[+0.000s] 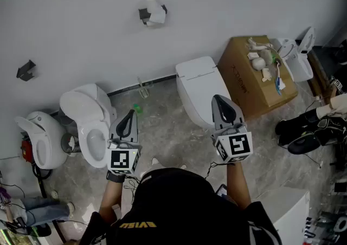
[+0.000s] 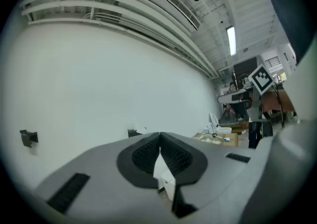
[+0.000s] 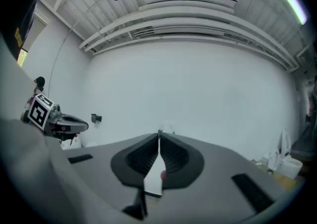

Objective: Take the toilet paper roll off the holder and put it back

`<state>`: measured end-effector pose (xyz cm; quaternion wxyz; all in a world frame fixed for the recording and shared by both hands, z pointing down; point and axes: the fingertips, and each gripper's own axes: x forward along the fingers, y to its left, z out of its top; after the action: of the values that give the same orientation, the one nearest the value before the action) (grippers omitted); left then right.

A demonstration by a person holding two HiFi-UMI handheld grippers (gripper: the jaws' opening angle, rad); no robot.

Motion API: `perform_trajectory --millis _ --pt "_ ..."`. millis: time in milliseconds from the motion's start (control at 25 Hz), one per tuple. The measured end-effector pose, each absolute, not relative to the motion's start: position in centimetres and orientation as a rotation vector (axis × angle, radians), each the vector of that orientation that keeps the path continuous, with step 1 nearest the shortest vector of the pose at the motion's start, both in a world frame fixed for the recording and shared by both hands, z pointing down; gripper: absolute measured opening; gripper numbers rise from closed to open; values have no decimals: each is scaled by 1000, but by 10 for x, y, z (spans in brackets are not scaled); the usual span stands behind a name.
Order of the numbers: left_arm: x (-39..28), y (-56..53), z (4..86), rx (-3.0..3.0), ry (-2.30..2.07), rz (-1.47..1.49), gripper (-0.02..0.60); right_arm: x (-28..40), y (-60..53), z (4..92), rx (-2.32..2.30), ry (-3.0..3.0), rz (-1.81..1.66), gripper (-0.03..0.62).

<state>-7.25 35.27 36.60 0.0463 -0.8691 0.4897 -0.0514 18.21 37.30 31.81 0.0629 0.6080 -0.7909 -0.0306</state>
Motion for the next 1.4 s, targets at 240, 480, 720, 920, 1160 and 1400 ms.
perform_trajectory --millis 240,480,720,920,1160,1400 --pt "-71 358 362 -2639 1472 -147 12 169 377 318 1780 -2413 -106 54" --pt "-80 364 365 -2635 1489 -178 11 161 377 326 1720 -2400 -85 281" --pt "-87 369 369 -2632 1516 -186 12 155 374 328 1711 -2415 -112 559" --pt "-96 371 369 -2625 1541 -183 12 152 371 327 1736 -2404 -104 584" --pt "-107 371 369 -2615 1569 -184 11 147 368 326 1736 -2392 -128 584" --pt "-113 371 371 -2620 1576 -172 12 141 367 329 1732 -2394 -125 584"
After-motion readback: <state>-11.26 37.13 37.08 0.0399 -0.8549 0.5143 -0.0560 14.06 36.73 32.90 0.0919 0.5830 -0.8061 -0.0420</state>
